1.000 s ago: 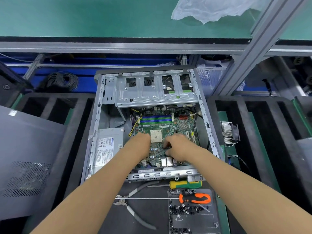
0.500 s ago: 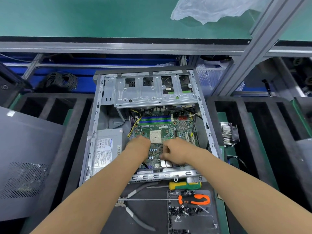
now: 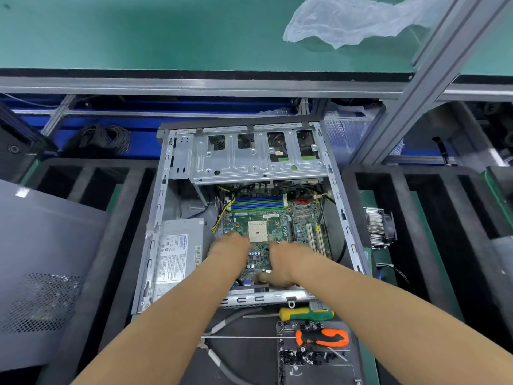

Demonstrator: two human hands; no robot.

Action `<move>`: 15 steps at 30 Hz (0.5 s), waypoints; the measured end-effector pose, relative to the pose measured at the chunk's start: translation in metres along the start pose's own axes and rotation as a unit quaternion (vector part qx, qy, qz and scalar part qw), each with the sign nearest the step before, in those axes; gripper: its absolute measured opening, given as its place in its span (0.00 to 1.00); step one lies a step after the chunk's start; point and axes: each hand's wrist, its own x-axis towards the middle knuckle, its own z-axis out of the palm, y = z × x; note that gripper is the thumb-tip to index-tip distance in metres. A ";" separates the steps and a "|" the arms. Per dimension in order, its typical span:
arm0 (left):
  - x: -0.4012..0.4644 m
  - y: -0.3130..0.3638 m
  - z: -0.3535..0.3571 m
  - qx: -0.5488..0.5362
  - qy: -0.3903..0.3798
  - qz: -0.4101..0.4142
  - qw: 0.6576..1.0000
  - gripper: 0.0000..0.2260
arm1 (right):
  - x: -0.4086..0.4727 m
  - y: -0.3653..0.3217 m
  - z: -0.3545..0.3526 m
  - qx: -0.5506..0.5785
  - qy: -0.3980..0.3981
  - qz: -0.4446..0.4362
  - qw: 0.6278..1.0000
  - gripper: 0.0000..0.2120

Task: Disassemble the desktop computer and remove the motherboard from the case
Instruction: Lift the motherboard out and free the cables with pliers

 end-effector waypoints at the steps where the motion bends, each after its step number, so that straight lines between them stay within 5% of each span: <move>1: 0.000 0.000 0.000 -0.001 0.002 0.000 1.000 0.26 | 0.002 -0.003 0.001 0.005 -0.001 0.019 1.000 0.44; 7: -0.002 0.000 0.001 -0.026 -0.006 -0.011 1.000 0.27 | 0.009 -0.013 0.004 0.032 -0.080 0.091 0.992 0.41; 15: -0.024 0.001 -0.003 -0.107 0.007 -0.007 0.994 0.29 | -0.004 -0.006 -0.004 0.024 -0.023 0.112 0.993 0.42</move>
